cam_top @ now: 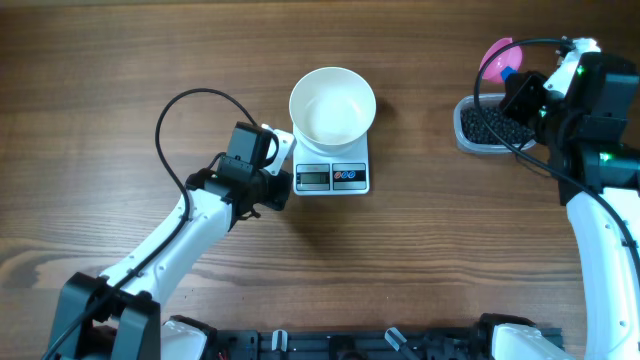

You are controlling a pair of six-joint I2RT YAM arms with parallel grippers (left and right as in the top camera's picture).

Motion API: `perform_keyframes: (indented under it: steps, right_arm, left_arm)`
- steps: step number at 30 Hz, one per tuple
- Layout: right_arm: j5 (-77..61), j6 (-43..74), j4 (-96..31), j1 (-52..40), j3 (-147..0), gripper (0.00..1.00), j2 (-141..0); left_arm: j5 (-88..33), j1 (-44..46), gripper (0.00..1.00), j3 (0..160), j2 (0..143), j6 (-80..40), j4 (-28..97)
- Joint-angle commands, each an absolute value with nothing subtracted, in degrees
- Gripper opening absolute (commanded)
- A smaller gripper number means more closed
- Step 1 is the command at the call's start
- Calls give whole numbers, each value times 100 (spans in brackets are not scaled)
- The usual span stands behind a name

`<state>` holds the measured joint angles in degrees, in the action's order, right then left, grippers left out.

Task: Scoop item into bowl and weigh 150g on scale
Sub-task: 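Pull the left gripper back from the scale, then dip the scoop into the black beans with the right gripper and scoop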

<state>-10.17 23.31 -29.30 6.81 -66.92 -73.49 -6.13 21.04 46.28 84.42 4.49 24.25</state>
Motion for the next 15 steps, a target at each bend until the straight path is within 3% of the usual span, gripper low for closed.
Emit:
perform_keyframes:
  steps: [1, 6, 13, 14, 15]
  right_arm:
    - [-950, 2246, -2917, 705, -6792, 4, -7367]
    - [-1258, 2097, -2952, 705, -6792, 4, -7367]
    - [-1411, 2097, -3076, 705, -6792, 4, -7367]
    - [-1411, 2097, -3076, 705, -6792, 4, -7367]
    - [-1411, 2097, -3076, 705, -6792, 4, -7367]
  left_arm:
    - [-1031, 2078, 4, 4598, 7867, 755, 2545]
    - [-1350, 2078, 4, 4595, 6928, 1422, 3356]
    - [-1347, 2075, 4, 4595, 7017, 1951, 3483]
    - [-1347, 2075, 7, 4595, 7019, 1951, 3485]
    - [-1347, 2075, 15, 4595, 7019, 1927, 3479]
